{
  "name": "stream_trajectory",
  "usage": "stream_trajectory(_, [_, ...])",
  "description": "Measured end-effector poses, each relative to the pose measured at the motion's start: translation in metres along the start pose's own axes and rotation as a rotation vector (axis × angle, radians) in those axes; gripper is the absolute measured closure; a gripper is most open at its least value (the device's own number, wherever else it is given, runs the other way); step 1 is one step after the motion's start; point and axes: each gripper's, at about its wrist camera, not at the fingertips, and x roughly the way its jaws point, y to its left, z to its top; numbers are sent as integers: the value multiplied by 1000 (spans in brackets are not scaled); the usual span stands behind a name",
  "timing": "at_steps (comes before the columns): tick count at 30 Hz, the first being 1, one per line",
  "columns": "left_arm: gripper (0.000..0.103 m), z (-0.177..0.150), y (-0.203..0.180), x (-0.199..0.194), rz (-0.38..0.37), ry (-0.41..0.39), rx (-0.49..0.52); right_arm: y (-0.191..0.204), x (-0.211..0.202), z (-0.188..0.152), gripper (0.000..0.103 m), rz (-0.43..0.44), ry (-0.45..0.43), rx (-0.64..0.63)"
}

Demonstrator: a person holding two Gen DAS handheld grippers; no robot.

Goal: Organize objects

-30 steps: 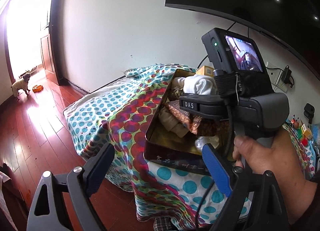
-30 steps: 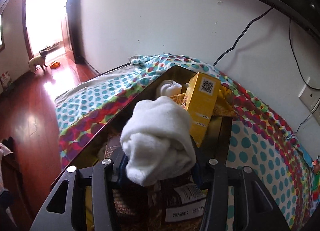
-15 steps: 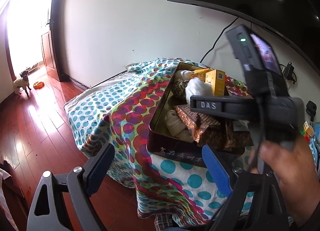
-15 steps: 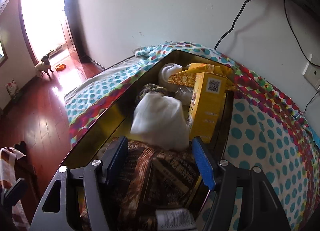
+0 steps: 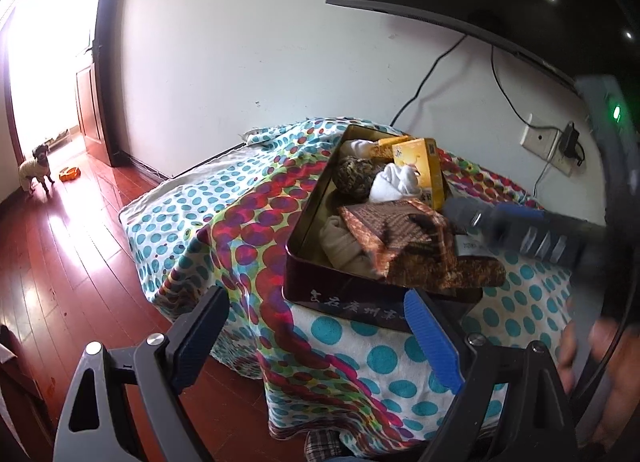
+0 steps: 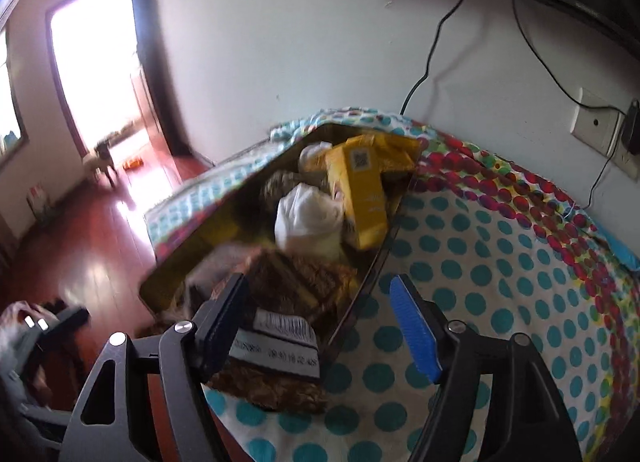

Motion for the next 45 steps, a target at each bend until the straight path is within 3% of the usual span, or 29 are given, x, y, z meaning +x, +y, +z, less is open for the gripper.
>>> stream_trajectory(6, [12, -2, -4, 1, -5, 3, 7, -4, 39, 8, 32, -87, 49, 23])
stream_trajectory(10, [12, -3, -4, 4, -6, 12, 10, 0, 55, 25, 26, -93, 54, -12])
stream_trajectory(13, [12, -2, -4, 1, -4, -2, 11, -3, 36, 19, 24, -85, -21, -11])
stream_trajectory(15, [12, -2, -5, -2, -8, -4, 15, -5, 25, 12, 18, -105, -44, -13])
stream_trajectory(16, [12, -2, -6, -3, -6, -5, 17, -8, 17, 5, 7, -126, -61, -15])
stream_trajectory(17, [12, -3, -8, -5, -1, -7, 20, -10, 9, -2, 4, -148, -77, -11])
stream_trajectory(24, [12, -5, -22, -27, 6, -21, 14, -13, -33, -27, 4, -187, -98, 26])
stream_trajectory(29, [12, -14, -40, -51, 45, -12, 65, 6, -73, -18, 0, -245, -144, 56])
stream_trajectory(35, [12, -23, -54, -94, 75, -34, 85, 26, -100, -21, 0, -258, -113, 68])
stream_trajectory(38, [12, -28, -58, -108, 55, -29, 73, 28, -122, -35, 0, -269, -117, 91])
stream_trajectory(45, [12, -34, -81, -115, -17, 27, 175, 21, -153, -56, 0, -316, -95, 136])
